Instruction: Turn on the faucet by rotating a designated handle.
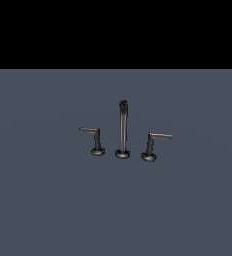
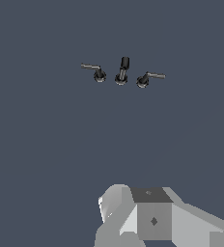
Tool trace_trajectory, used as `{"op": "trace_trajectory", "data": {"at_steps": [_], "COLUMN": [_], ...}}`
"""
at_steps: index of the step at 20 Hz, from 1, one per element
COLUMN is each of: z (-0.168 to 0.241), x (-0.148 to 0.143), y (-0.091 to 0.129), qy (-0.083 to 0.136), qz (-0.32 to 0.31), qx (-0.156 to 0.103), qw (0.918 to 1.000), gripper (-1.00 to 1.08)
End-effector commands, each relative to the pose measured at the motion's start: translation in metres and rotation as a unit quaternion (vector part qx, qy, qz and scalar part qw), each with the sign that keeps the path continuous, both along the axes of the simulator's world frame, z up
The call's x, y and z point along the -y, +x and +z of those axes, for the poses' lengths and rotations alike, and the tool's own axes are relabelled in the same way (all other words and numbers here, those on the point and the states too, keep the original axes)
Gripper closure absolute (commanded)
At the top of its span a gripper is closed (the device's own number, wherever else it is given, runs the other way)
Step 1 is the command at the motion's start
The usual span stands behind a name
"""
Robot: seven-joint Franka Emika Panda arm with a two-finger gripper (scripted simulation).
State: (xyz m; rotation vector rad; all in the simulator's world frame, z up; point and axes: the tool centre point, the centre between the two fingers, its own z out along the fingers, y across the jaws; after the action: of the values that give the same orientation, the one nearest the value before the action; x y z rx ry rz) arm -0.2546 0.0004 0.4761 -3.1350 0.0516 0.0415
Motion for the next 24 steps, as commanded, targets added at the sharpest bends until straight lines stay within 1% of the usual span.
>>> {"op": "trace_trajectory", "data": {"at_steps": [1, 8, 15, 20, 24], "z": [0.0, -0.006, -0.024, -0.044, -0.063], "x": [0.0, -0.005, -0.019, -0.035, -0.049], "y": [0.0, 0.002, 0.008, 0.016, 0.025], "qy": [0.0, 0.0, -0.001, -0.001, -0.002], "qz": [0.0, -0.013, -0.054, -0.099, -0.142], "qx": [0.0, 0.0, 0.0, 0.0, 0.001], "qw": [1.0, 0.9999, 0.9986, 0.9951, 0.9898], "gripper": [1.08, 1.08, 1.08, 1.08, 1.08]}}
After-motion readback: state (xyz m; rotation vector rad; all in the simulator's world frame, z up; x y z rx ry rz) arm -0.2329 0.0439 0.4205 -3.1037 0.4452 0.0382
